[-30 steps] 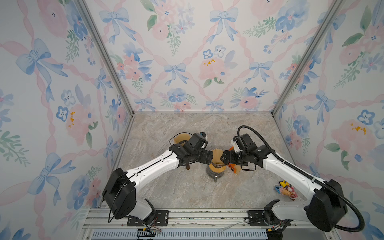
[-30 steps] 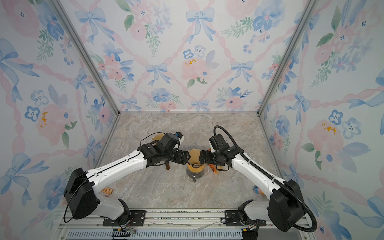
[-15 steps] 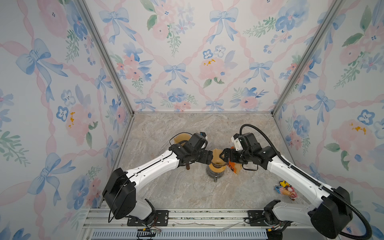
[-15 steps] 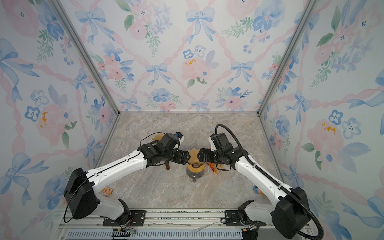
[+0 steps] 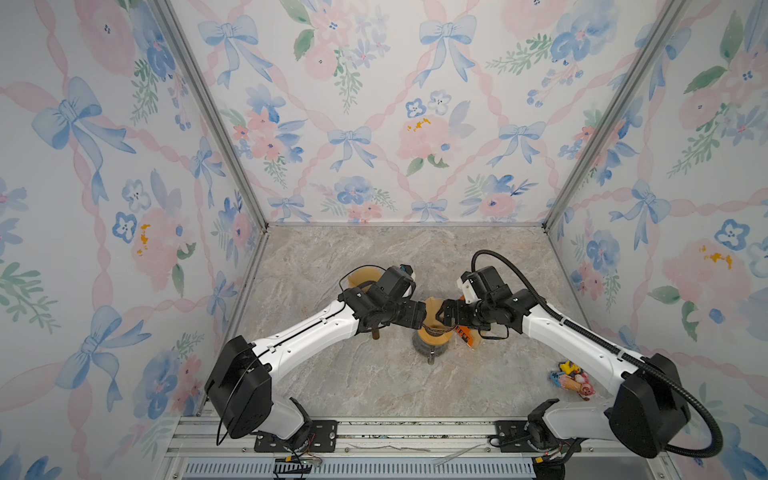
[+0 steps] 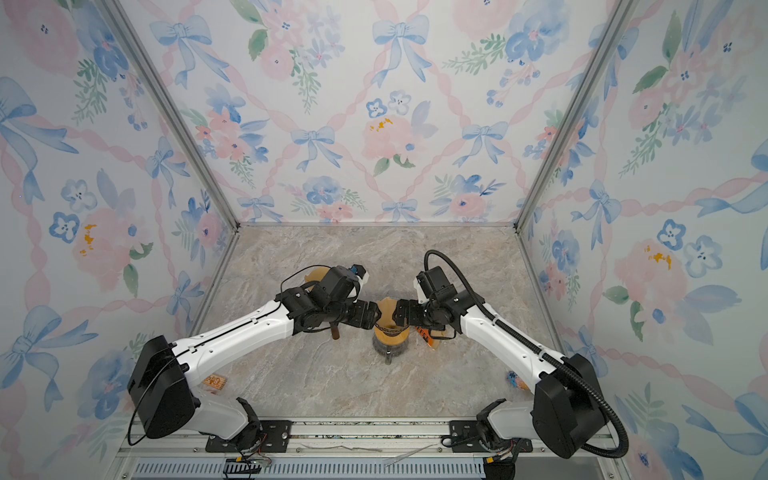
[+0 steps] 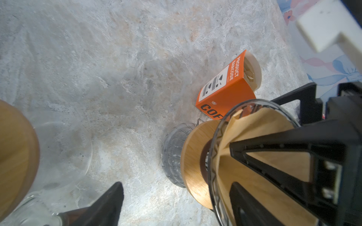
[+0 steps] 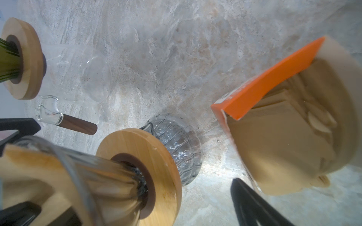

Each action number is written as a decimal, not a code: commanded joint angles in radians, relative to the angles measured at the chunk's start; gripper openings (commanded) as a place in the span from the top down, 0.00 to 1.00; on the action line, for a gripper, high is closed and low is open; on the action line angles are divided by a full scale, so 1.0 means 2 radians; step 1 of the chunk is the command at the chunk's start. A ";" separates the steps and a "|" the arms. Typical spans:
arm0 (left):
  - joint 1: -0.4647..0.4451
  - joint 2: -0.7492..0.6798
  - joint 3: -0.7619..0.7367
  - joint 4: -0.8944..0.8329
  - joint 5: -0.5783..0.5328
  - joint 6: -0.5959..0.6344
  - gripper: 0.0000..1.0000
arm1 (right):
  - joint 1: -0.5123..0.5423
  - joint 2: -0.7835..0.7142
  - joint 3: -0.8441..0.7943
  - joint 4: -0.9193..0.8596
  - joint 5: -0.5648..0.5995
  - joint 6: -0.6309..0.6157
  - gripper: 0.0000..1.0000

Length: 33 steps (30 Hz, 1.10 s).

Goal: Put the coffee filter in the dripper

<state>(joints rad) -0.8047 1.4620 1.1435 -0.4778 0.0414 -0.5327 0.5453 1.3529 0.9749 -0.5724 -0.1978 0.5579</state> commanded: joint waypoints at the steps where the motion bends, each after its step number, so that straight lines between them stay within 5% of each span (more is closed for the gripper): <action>1: -0.002 -0.002 -0.006 -0.004 -0.007 -0.003 0.13 | 0.005 0.011 0.013 -0.023 0.015 0.000 0.02; 33: -0.004 -0.012 -0.010 -0.004 -0.009 -0.007 0.13 | 0.036 0.047 0.068 -0.070 0.040 -0.004 0.02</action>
<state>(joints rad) -0.8059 1.4620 1.1305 -0.4778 0.0341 -0.5350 0.6060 1.4319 1.0817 -0.6659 -0.1448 0.5468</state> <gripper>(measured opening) 0.871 0.976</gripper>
